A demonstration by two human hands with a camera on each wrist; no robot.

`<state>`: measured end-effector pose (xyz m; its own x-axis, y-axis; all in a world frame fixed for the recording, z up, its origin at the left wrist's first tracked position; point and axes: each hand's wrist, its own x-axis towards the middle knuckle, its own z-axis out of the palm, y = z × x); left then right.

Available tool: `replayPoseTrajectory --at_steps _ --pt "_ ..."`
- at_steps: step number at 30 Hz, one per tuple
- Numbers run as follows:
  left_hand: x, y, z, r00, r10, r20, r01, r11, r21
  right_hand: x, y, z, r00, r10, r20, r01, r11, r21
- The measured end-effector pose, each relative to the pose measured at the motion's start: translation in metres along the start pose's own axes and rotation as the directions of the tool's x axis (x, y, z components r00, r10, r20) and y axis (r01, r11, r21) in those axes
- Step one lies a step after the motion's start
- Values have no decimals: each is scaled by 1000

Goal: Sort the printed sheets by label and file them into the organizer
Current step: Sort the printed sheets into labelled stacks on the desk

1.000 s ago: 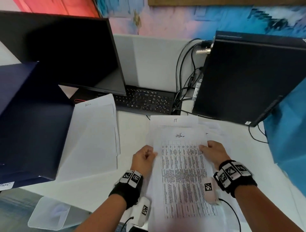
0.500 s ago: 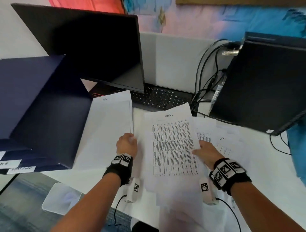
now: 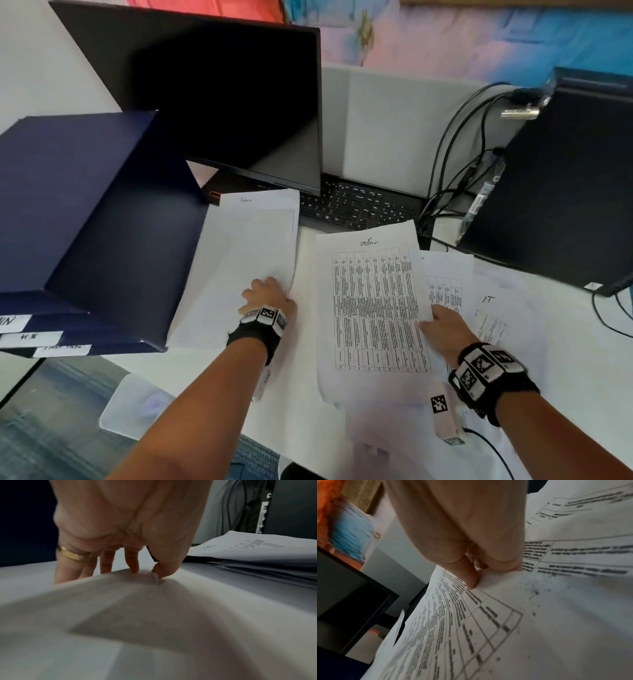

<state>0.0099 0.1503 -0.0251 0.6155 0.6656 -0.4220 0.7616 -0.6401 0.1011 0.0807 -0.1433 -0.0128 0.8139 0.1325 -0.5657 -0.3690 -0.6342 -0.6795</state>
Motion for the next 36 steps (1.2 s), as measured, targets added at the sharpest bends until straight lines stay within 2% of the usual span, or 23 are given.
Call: replayPoseTrajectory --at_steps 3,9,14,19,25,30,32,36 --pt "3 -3 3 998 38 51 -43 995 91 -1 -11 2 1000 -18 8 18 1000 24" --pt "5 -17 -10 989 146 17 -146 989 -17 18 -40 17 998 4 -55 3 992 128" --pt "1 -26 -13 976 215 37 -216 976 34 43 -55 38 990 -12 -143 35 987 159" --pt "-9 -34 -25 966 237 -107 -254 949 -185 49 -73 60 986 -37 -166 59 989 135" --pt "-22 -58 -48 962 151 -226 -235 880 -412 56 -102 92 986 -67 -150 84 990 110" --pt "-17 -81 -61 928 94 -361 -291 788 -543 55 -123 122 989 -64 -134 79 991 111" --pt "-15 -87 -62 917 113 -382 -324 768 -552 53 -131 134 994 -68 -85 76 993 92" --pt "-14 -92 -55 900 249 -357 -411 757 -508 53 -148 160 994 -112 -11 113 990 90"
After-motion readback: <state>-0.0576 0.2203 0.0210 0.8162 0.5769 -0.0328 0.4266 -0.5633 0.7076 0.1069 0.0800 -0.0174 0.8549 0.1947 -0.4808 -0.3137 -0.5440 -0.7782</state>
